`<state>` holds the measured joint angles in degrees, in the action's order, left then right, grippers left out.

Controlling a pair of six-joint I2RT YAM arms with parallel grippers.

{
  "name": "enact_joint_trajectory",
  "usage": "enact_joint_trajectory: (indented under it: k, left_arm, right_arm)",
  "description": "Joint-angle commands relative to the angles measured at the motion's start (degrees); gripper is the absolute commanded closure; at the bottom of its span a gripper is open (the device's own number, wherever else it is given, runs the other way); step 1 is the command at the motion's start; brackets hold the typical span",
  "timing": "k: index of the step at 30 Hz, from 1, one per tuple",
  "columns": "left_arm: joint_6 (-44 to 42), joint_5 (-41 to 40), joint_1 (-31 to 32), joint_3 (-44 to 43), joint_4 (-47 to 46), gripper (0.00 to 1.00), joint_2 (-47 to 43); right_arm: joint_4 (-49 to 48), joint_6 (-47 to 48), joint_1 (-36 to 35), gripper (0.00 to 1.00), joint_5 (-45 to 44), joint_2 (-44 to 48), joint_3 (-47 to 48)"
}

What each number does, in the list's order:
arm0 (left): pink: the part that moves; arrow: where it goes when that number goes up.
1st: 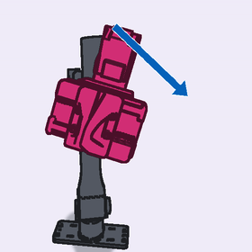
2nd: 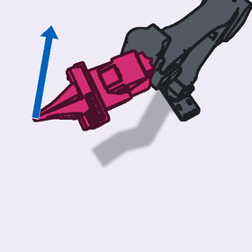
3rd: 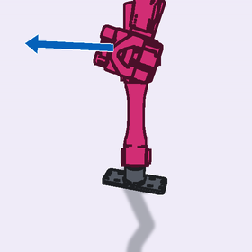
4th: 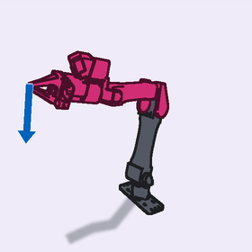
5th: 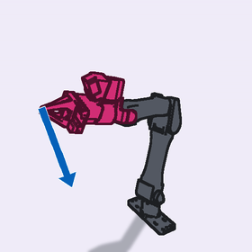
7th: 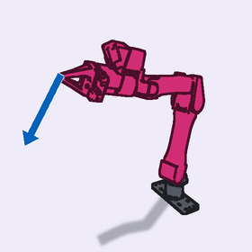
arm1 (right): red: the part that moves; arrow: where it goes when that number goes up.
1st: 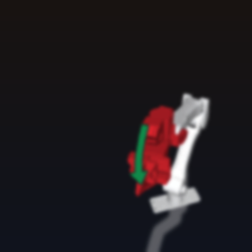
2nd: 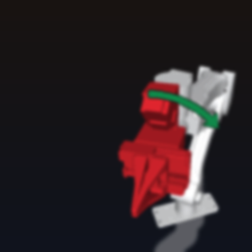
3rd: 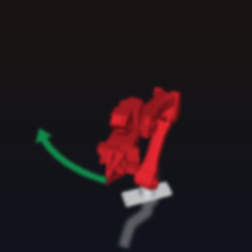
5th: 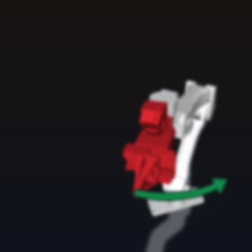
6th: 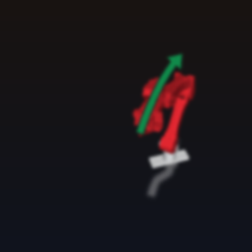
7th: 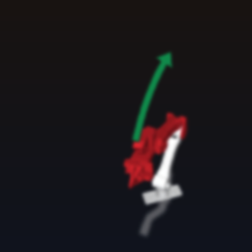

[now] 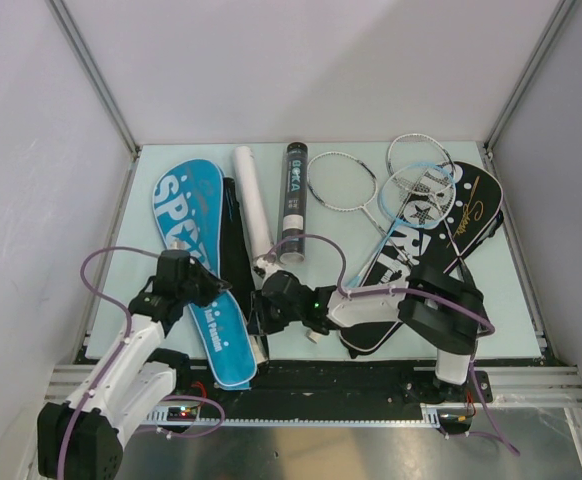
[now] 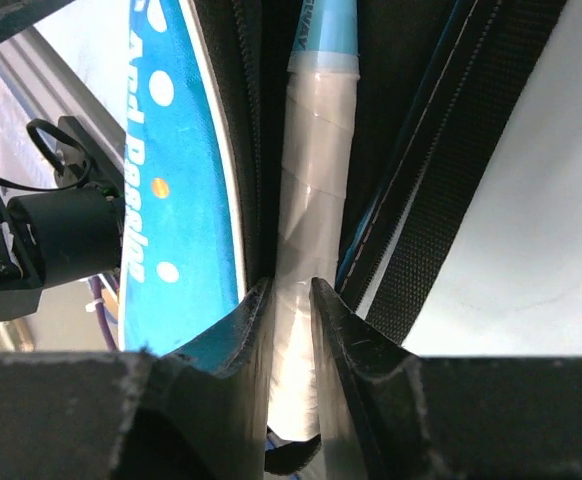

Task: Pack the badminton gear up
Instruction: Place the racket in the racket bag.

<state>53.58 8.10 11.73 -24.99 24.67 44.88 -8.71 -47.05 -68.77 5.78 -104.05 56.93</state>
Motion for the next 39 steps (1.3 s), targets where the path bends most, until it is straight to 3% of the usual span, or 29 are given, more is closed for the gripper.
enact_joint_trajectory:
  k: [1,6,11,13,17,23,27,32,39]
  left_arm:
    - [1.8,-0.5,0.1,1.0,-4.2,1.00,-1.3]
    - [2.1,-0.7,0.1,2.0,-5.0,1.00,-1.7]
    - [2.1,-1.4,0.1,2.7,-5.6,1.00,-2.0]
    - [1.8,-2.2,0.1,2.8,-5.8,1.00,-1.8]
    - [0.5,-4.8,0.1,2.2,-6.1,1.00,-1.1]
    - [-3.3,-7.0,0.1,0.4,-6.5,1.00,0.4]
    - [-6.5,-6.2,0.1,-0.4,-6.6,1.00,1.2]
    - [-7.7,-4.8,0.1,-0.3,-6.8,1.00,1.4]
    - [-7.0,-1.6,0.1,1.2,-7.6,1.00,-1.6]
  right_arm:
    - [-8.4,-3.7,-0.7,0.74,5.7,-3.1,0.0]
    - [-12.7,-6.3,-0.9,0.74,8.0,-3.9,-0.1]
    - [-14.8,-6.3,-0.9,0.78,4.3,-2.5,-2.0]
    - [-11.7,-5.0,-0.9,0.74,1.3,-1.3,-2.2]
    - [-0.7,-3.2,-0.3,0.56,-8.4,5.4,-2.9]
    - [13.7,-2.5,3.4,0.49,-19.6,17.3,-3.5]
    - [18.1,-2.1,9.5,0.49,-22.6,22.7,-4.7]
    - [20.5,-1.5,22.9,0.49,-22.9,26.0,-7.6]
    - [17.4,-1.1,39.3,0.50,-21.3,22.5,-10.4]
